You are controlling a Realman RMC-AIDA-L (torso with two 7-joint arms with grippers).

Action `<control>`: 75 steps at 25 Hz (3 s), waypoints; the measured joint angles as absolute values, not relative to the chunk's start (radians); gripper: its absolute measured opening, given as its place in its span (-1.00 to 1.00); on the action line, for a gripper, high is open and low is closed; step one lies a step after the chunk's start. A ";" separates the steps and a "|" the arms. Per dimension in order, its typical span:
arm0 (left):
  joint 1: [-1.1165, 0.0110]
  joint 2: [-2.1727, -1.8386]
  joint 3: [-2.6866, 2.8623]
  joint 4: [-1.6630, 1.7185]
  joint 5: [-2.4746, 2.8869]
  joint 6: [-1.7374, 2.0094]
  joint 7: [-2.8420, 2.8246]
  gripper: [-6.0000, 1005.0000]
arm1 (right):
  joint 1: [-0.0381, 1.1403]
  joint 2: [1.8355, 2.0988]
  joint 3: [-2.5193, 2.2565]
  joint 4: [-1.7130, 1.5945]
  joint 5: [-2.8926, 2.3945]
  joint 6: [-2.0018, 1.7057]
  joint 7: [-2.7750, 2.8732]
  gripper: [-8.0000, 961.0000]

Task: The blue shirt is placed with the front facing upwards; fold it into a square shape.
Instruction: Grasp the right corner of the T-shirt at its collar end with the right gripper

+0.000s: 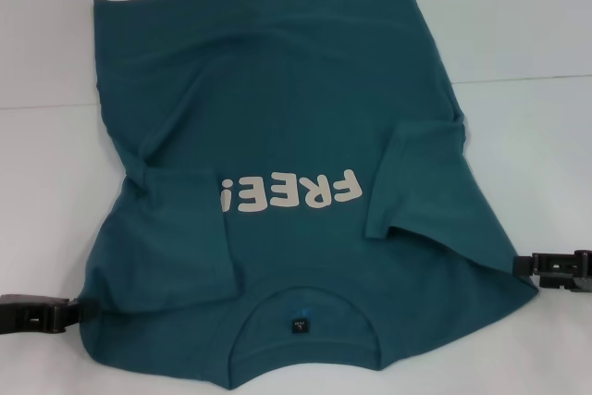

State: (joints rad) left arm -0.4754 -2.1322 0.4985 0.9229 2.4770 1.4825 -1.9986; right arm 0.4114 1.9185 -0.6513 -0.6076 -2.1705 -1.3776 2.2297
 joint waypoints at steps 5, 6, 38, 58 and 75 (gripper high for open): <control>-0.477 -2.132 0.499 0.922 2.477 1.479 -1.999 -0.98 | 0.412 1.923 -0.655 -0.603 -2.177 -1.377 2.230 0.62; -0.478 -2.131 0.499 0.922 2.477 1.479 -1.999 -0.98 | 0.413 1.926 -0.655 -0.605 -2.180 -1.378 2.230 0.62; -0.485 -2.138 0.500 0.914 2.477 1.473 -1.996 -0.99 | 0.397 1.926 -0.617 -0.621 -2.181 -1.457 2.228 0.62; -0.495 -2.138 0.500 0.914 2.477 1.474 -1.992 -0.99 | 0.407 1.942 -0.625 -0.616 -2.192 -1.408 2.229 0.62; -0.499 -2.132 0.500 0.905 2.477 1.470 -1.990 -0.99 | 0.415 1.954 -0.622 -0.621 -2.190 -1.424 2.221 0.62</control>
State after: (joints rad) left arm -0.4987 -2.1324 0.5000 0.9051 2.4772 1.4699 -1.9895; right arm 0.4152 1.9542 -0.6225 -0.6212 -2.1900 -1.4236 2.2212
